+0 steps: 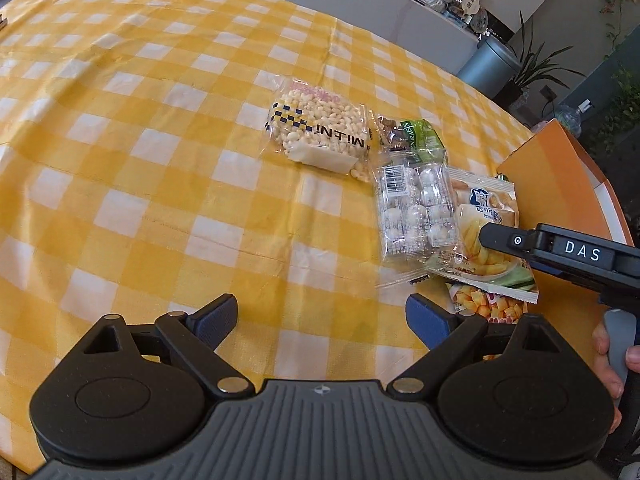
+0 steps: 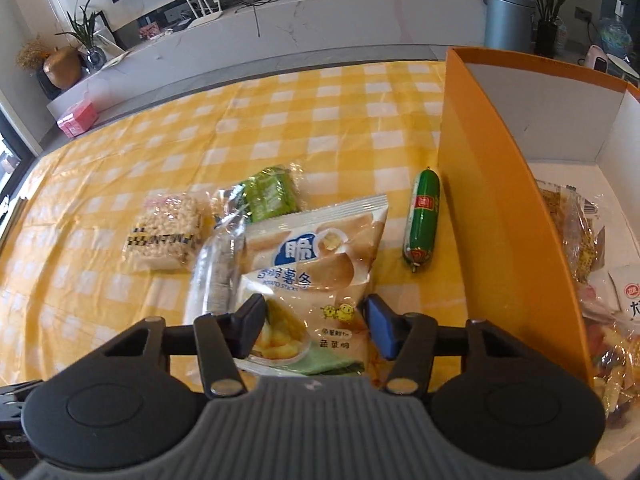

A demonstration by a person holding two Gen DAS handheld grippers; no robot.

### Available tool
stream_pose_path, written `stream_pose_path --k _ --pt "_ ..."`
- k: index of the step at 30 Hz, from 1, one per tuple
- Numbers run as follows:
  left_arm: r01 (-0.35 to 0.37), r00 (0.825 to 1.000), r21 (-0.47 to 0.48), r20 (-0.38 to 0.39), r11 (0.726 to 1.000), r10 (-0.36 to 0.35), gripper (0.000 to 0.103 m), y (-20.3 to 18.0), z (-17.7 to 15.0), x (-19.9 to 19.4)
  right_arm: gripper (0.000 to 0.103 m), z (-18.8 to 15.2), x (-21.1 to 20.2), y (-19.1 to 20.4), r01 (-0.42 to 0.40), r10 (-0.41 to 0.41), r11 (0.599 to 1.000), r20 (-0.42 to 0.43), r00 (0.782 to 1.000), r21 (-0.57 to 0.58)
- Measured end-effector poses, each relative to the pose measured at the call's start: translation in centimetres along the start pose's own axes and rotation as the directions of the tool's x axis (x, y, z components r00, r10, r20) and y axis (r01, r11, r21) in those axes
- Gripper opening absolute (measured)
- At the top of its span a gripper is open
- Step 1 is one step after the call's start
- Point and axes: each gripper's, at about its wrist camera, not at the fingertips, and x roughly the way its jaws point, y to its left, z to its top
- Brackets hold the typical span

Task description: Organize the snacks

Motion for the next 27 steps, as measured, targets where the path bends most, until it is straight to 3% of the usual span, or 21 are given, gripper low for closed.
stream_pose_path --k 3,5,7,8,13,15,22,27 --pt "-0.007 1.000 0.009 0.002 1.000 0.007 0.103 -0.1 -0.1 0.0 0.057 -0.1 0.0 0.0 -0.003 0.003 1.000 0.004 1.000 -0.010" --pt "-0.010 1.000 0.009 0.002 1.000 0.010 0.103 -0.1 -0.1 0.1 0.067 -0.1 0.0 0.1 0.003 -0.003 1.000 0.002 1.000 -0.030" --pt "-0.011 1.000 0.010 0.003 1.000 0.011 0.103 -0.1 -0.1 0.1 0.067 -0.2 0.1 0.2 0.021 -0.021 0.998 0.003 1.000 -0.053" --pt "-0.011 1.000 0.010 0.003 1.000 0.011 0.103 -0.2 -0.1 0.1 0.064 -0.3 0.1 0.1 0.016 -0.016 0.999 0.008 1.000 -0.049" --pt "-0.012 1.000 0.013 0.003 1.000 0.012 0.103 -0.2 -0.1 0.1 0.026 -0.2 -1.2 -0.2 -0.030 0.033 0.998 0.049 0.998 -0.048" --pt "-0.011 1.000 0.015 0.006 1.000 0.011 0.103 -0.2 -0.2 0.1 0.019 -0.1 -1.9 -0.1 -0.055 0.059 0.996 0.064 0.996 -0.066" --pt "-0.014 1.000 0.030 0.011 0.999 0.013 0.103 -0.3 -0.4 0.1 0.010 -0.3 -4.3 0.0 -0.111 0.118 0.990 0.074 0.990 -0.086" --pt "-0.015 1.000 0.028 0.011 1.000 0.014 0.103 -0.4 -0.3 0.1 0.008 -1.6 -7.4 1.5 -0.099 0.114 0.973 0.062 0.992 -0.207"
